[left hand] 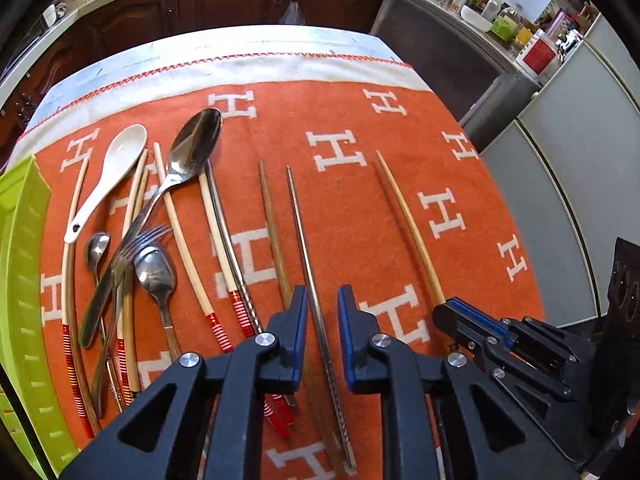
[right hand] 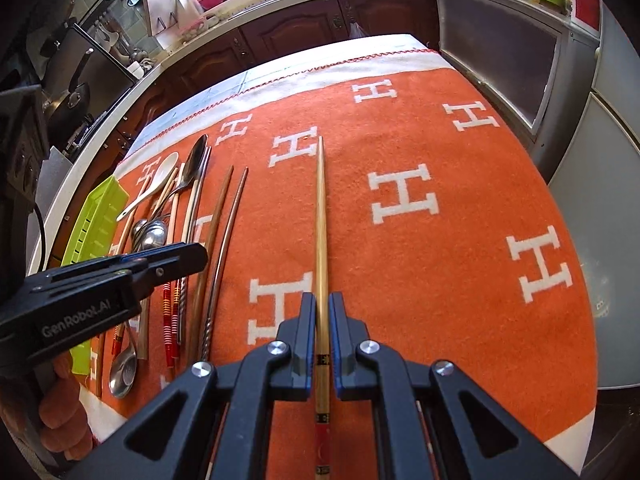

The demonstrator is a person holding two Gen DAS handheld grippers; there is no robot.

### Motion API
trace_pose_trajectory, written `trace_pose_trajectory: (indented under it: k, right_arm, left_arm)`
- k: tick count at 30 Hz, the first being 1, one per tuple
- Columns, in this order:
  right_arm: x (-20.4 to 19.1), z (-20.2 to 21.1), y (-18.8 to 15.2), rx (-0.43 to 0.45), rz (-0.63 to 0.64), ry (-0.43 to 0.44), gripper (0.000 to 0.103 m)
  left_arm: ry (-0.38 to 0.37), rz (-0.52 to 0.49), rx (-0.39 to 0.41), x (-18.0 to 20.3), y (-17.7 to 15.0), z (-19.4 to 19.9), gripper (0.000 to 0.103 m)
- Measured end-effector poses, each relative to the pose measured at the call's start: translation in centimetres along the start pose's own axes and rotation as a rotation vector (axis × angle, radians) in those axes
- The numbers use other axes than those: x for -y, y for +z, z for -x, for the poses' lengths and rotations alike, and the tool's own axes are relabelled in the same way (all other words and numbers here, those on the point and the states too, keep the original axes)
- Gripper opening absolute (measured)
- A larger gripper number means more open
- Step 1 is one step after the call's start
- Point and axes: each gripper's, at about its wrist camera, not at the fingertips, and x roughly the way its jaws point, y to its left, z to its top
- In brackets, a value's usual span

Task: Organize utensils
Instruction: 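Lower the left tool onto a steel chopstick and close it, then carry the steel chopstick into the green tray with the left tool while the right drops bamboo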

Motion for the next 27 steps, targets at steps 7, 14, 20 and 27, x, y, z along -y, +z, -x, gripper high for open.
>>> trace_pose_trajectory:
  k: [7,14,20,27]
  right_arm:
    - [0.4,0.3,-0.2,0.005,-0.012,0.006,0.007]
    - [1.0,0.4,-0.5,0.0,-0.029,0.006,0.007]
    - [0.3,1.0,-0.6,0.006,-0.025,0.009,0.007]
    - [-0.9,3.2,-0.2,0.018,-0.029,0.057,0.007]
  left_arm:
    - [0.023,0.003,-0.067,0.2,-0.5,-1.8,0.012]
    - [0.125,-0.087,-0.022,2.3,-1.4,-2.0,0.015]
    - [0.141,-0.109,0.017,2.2,-1.9,-1.5,0.003]
    - [0.053,-0.06,0.063,-0.3,-2.2,4.3,0.003]
